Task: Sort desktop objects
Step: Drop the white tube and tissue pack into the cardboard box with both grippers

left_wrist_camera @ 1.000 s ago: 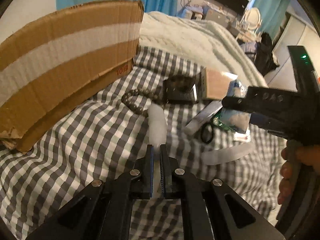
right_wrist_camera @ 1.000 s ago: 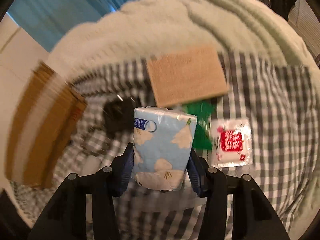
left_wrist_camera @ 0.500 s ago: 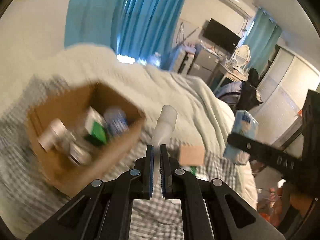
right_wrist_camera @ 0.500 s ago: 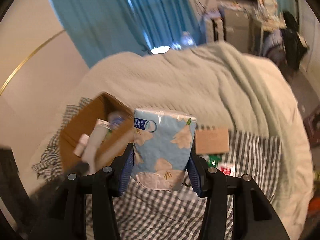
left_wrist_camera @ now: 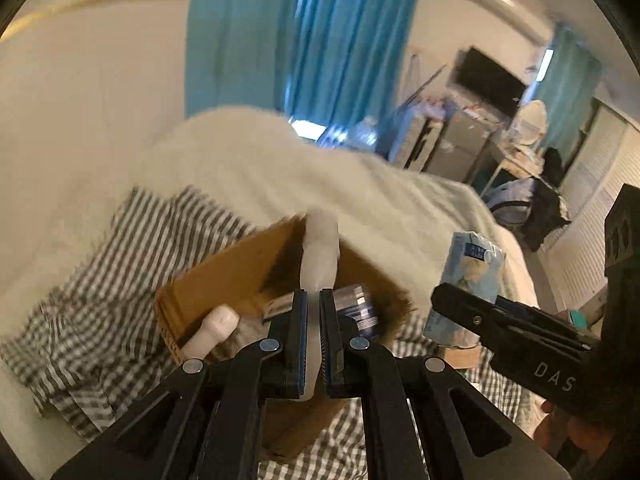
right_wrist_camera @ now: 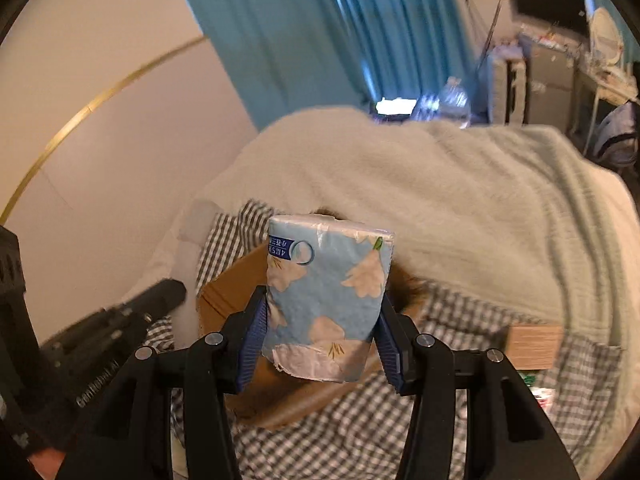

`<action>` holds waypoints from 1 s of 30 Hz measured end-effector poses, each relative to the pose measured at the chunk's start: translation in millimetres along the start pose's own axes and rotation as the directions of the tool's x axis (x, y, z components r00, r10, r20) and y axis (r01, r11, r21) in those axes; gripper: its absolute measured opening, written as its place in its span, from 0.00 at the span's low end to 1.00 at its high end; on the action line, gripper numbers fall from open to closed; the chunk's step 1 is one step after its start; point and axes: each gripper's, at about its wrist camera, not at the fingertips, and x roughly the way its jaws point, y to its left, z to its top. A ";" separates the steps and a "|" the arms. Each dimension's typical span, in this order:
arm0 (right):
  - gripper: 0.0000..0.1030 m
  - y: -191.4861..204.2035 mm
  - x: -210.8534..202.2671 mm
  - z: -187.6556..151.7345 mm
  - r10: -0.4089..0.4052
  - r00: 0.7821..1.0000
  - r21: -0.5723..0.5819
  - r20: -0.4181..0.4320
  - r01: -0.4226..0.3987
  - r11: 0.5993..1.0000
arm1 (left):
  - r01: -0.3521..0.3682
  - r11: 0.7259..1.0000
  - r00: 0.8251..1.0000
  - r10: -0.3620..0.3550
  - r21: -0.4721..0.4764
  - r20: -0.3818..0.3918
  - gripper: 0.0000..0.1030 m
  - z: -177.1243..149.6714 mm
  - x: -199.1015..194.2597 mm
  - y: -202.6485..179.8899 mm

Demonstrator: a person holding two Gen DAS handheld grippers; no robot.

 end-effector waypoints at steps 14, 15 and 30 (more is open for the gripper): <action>0.75 -11.2 53.1 18.1 0.028 0.999 0.097 0.016 -0.030 0.995 | -0.100 0.995 0.995 0.100 -0.010 -0.005 0.68 -3.9 38.4 36.3; 0.75 -15.7 47.5 18.5 0.022 0.999 0.105 0.023 -0.024 0.994 | -0.095 0.995 0.995 0.095 -0.021 -0.007 0.68 -4.4 35.2 35.2; 0.77 -98.7 -101.3 -23.3 -0.109 0.985 0.151 0.131 0.089 0.984 | -0.059 0.998 0.994 0.061 -0.025 0.088 0.92 -28.0 -34.7 -51.9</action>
